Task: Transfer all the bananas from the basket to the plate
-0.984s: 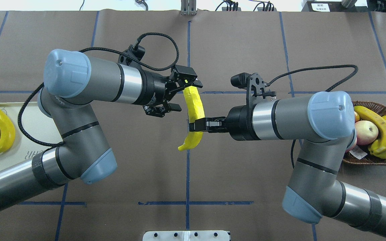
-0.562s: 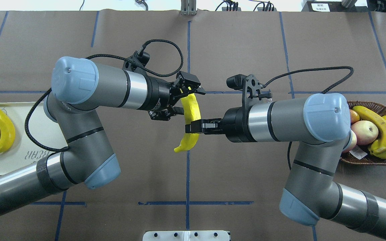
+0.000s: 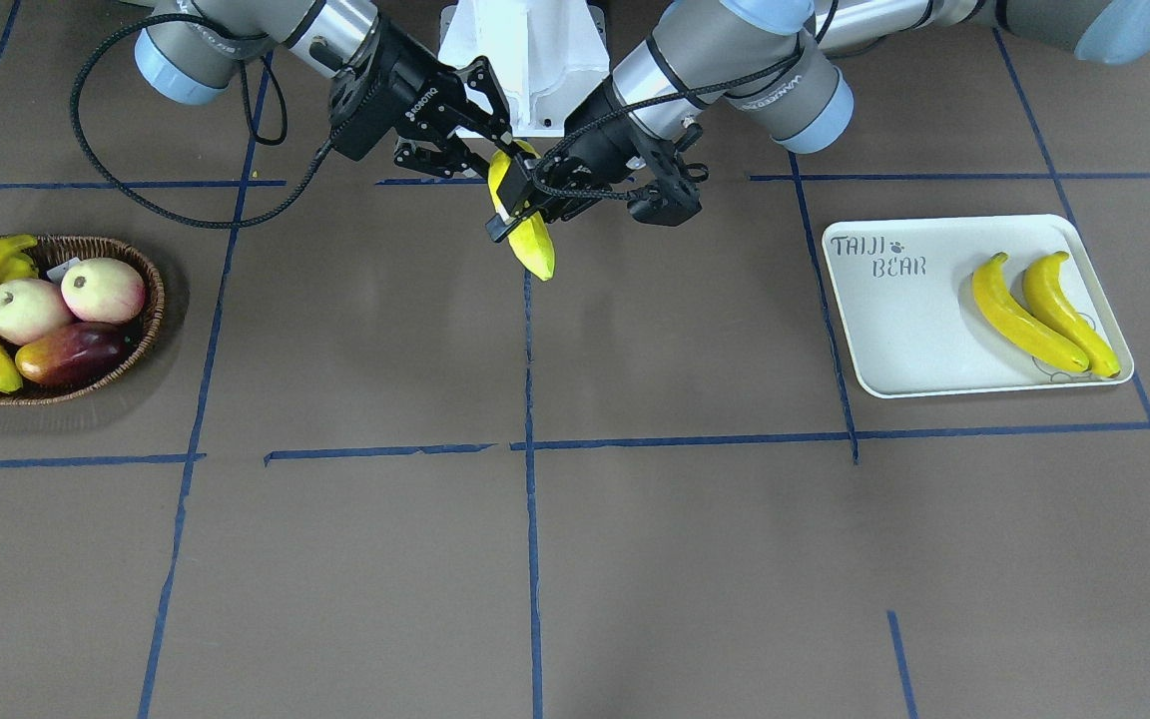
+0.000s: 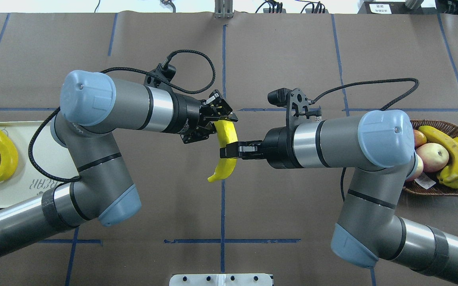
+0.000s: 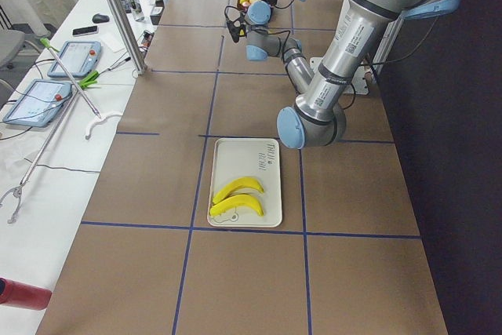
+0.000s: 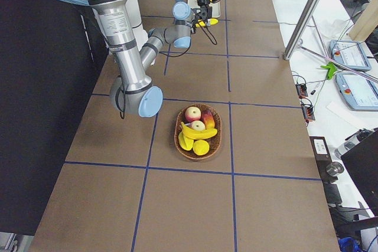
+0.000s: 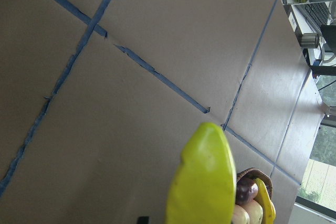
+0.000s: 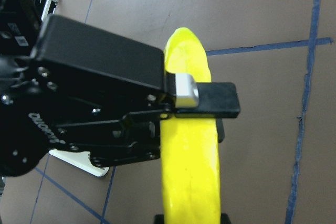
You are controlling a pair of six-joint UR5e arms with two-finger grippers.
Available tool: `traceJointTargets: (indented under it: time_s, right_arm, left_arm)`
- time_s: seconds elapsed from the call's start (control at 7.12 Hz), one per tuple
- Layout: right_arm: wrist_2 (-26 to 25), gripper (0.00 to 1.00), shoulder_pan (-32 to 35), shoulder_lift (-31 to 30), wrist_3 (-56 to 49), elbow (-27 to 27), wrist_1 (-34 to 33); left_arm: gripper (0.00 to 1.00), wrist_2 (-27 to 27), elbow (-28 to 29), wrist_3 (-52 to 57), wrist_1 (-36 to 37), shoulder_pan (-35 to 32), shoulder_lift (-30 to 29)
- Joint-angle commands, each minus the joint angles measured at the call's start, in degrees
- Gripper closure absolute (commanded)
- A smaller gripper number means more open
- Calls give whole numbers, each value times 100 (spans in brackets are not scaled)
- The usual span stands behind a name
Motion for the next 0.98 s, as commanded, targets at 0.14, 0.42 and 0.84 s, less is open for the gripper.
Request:
traceJointTargets:
  time_s: [0.14,0.42,0.84]
  right_arm:
    - [182,1,110,-1,-2,18,-61]
    - [1476,0,861,-71,-20,35,-496]
    - [1906,0,1568,-98,-918,9,-2574]
  left_arm:
    - [100,2,3,-9,13,-8,79]
    - [100,37,-75,69,39,-69,455]
    - [100,-24,-119,96,92,-664,1333]
